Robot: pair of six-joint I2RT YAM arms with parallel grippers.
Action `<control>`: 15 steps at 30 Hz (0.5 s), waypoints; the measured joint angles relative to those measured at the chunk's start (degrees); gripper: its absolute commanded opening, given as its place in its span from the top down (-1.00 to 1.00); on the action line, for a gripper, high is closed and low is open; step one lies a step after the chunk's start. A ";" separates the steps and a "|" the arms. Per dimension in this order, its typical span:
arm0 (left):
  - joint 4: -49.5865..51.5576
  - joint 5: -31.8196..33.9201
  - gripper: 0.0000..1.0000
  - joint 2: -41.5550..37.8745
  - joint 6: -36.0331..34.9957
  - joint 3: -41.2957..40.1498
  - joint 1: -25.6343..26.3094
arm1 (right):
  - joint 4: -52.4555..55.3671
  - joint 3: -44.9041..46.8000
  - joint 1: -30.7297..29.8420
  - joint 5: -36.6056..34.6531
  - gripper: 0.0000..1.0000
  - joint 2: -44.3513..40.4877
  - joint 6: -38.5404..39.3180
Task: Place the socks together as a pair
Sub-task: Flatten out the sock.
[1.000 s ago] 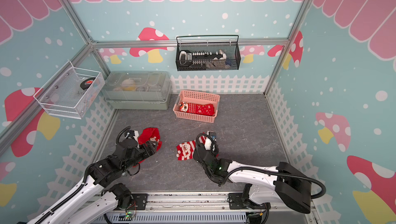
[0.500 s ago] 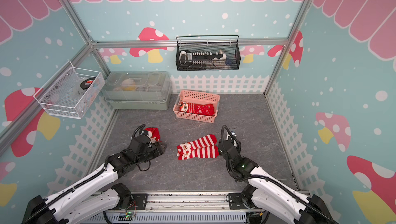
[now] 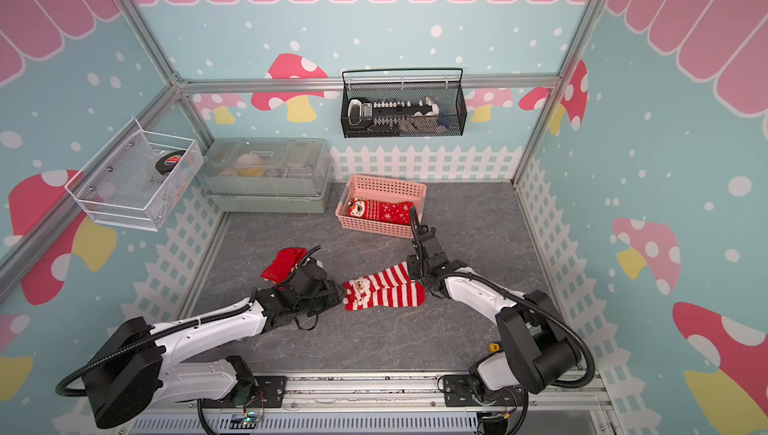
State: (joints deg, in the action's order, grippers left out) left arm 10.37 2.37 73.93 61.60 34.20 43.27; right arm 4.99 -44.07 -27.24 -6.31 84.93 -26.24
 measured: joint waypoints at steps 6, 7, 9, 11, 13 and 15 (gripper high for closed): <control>-1.33 0.81 0.24 4.55 1.64 2.71 0.07 | -2.60 -1.55 2.08 2.38 0.17 6.01 -0.44; -1.60 0.83 0.24 5.16 1.77 3.06 0.07 | -2.86 -1.57 2.14 2.54 0.18 6.40 -0.48; -2.19 0.70 0.25 6.80 2.10 3.93 0.11 | -3.19 -1.77 2.14 2.97 0.19 7.30 -0.59; -2.62 0.39 0.26 8.61 2.08 5.01 0.24 | -3.58 -1.77 2.12 3.23 0.19 7.82 -0.72; -2.99 0.04 0.29 10.25 2.08 5.97 0.37 | -4.02 -1.77 2.12 3.41 0.19 8.33 -0.90; -3.26 -0.28 0.34 11.54 2.08 6.67 0.39 | -4.26 -1.77 2.12 3.45 0.19 8.94 -1.25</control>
State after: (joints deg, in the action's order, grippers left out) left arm 7.11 2.09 85.47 63.68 40.86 43.66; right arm 0.73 -45.84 -25.12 -2.85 93.86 -27.49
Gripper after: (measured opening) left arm 0.353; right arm 0.405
